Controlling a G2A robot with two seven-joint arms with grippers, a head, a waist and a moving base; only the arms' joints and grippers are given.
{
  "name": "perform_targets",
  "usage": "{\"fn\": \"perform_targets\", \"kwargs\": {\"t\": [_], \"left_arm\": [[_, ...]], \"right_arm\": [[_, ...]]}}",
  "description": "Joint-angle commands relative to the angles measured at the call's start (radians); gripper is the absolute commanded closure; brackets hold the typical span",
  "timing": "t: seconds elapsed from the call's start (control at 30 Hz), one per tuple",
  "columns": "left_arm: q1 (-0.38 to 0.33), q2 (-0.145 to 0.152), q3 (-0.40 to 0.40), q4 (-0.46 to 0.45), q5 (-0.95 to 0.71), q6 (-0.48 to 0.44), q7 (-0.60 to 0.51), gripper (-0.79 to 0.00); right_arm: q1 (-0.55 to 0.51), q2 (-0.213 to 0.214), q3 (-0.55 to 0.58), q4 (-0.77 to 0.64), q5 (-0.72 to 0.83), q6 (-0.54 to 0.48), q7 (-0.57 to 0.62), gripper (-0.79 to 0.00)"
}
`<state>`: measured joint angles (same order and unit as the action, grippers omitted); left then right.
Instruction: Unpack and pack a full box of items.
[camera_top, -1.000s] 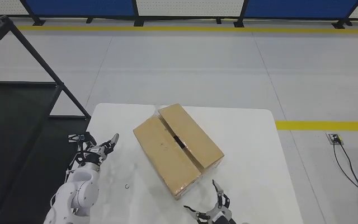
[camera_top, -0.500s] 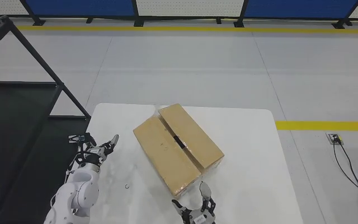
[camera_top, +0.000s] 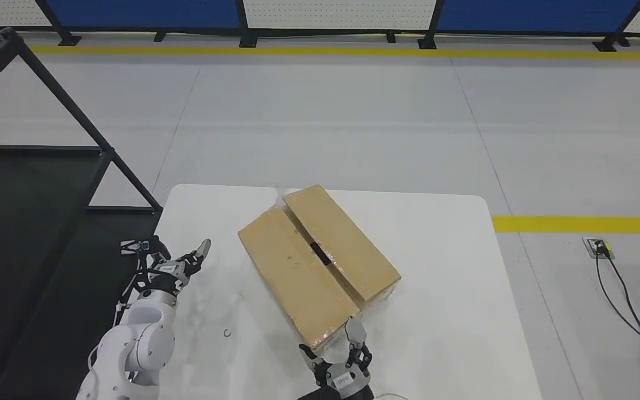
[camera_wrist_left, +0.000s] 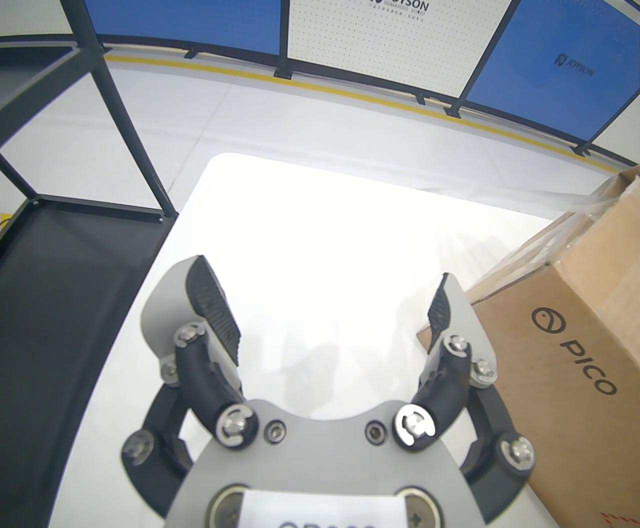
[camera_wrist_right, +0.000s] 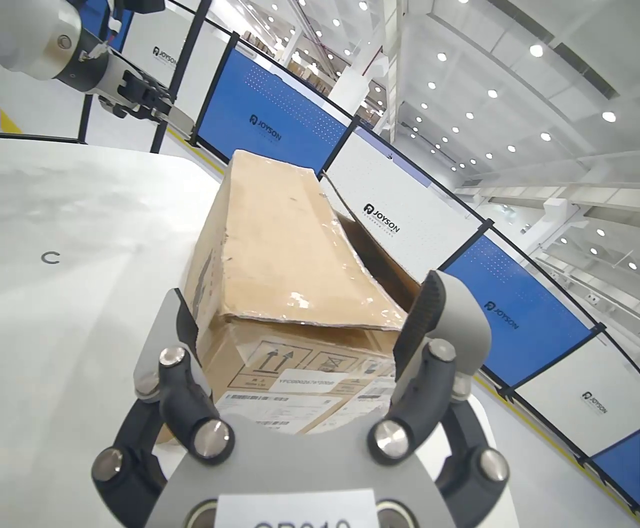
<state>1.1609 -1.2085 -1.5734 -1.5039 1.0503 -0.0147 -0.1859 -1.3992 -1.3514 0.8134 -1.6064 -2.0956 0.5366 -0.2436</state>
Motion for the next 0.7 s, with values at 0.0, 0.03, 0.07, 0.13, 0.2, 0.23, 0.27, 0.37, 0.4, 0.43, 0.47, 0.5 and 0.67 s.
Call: {"fn": "perform_targets", "kwargs": {"t": [0.0,0.03,0.07,0.13,0.2,0.23,0.27,0.37,0.4,0.43,0.47,0.5,0.67], "left_arm": [[-0.001,0.0,-0.002,0.002,-0.001,-0.002,0.0,-0.785],[-0.002,0.0,-0.002,0.004,-0.003,-0.001,0.0,-0.785],[-0.002,0.0,-0.002,0.004,-0.003,-0.001,0.0,-0.785],[-0.003,0.0,-0.002,0.003,-0.005,-0.007,0.001,-0.785],[-0.004,0.001,-0.001,0.001,-0.006,-0.011,0.001,-0.785],[-0.005,0.001,0.0,0.001,-0.005,-0.014,0.001,-0.785],[-0.006,0.001,0.002,0.001,-0.005,-0.015,0.0,-0.785],[-0.01,0.0,0.007,0.002,-0.002,-0.018,0.0,-0.785],[-0.012,0.0,0.009,0.003,0.0,-0.018,-0.001,-0.785],[-0.014,0.0,0.011,0.003,0.002,-0.018,-0.001,-0.785],[-0.015,0.0,0.013,0.004,0.003,-0.018,-0.002,-0.785],[-0.018,0.0,0.014,0.005,0.004,-0.019,-0.002,-0.785],[-0.027,0.0,0.019,0.012,-0.009,-0.048,0.001,-0.785]], "right_arm": [[0.003,-0.003,0.004,0.006,0.009,0.003,-0.006,-0.785],[0.004,-0.004,0.009,0.007,0.019,-0.003,-0.011,-0.785],[0.004,-0.004,0.016,0.009,0.029,-0.006,-0.016,-0.785],[0.002,-0.004,0.031,0.008,0.044,-0.007,-0.025,-0.785],[-0.004,-0.003,0.047,0.004,0.056,-0.008,-0.036,-0.785],[-0.007,-0.003,0.056,0.002,0.06,-0.007,-0.038,-0.785],[-0.01,-0.002,0.064,-0.002,0.065,-0.007,-0.041,-0.785],[-0.021,0.0,0.089,-0.013,0.075,-0.011,-0.047,-0.785],[-0.026,0.001,0.099,-0.018,0.079,-0.011,-0.048,-0.785],[-0.03,0.001,0.11,-0.022,0.084,-0.01,-0.047,-0.785],[-0.035,0.002,0.12,-0.027,0.089,-0.01,-0.048,-0.785],[-0.04,0.003,0.131,-0.032,0.094,-0.01,-0.048,-0.785],[-0.073,0.01,0.184,-0.081,0.174,-0.077,-0.055,-0.785]]}}
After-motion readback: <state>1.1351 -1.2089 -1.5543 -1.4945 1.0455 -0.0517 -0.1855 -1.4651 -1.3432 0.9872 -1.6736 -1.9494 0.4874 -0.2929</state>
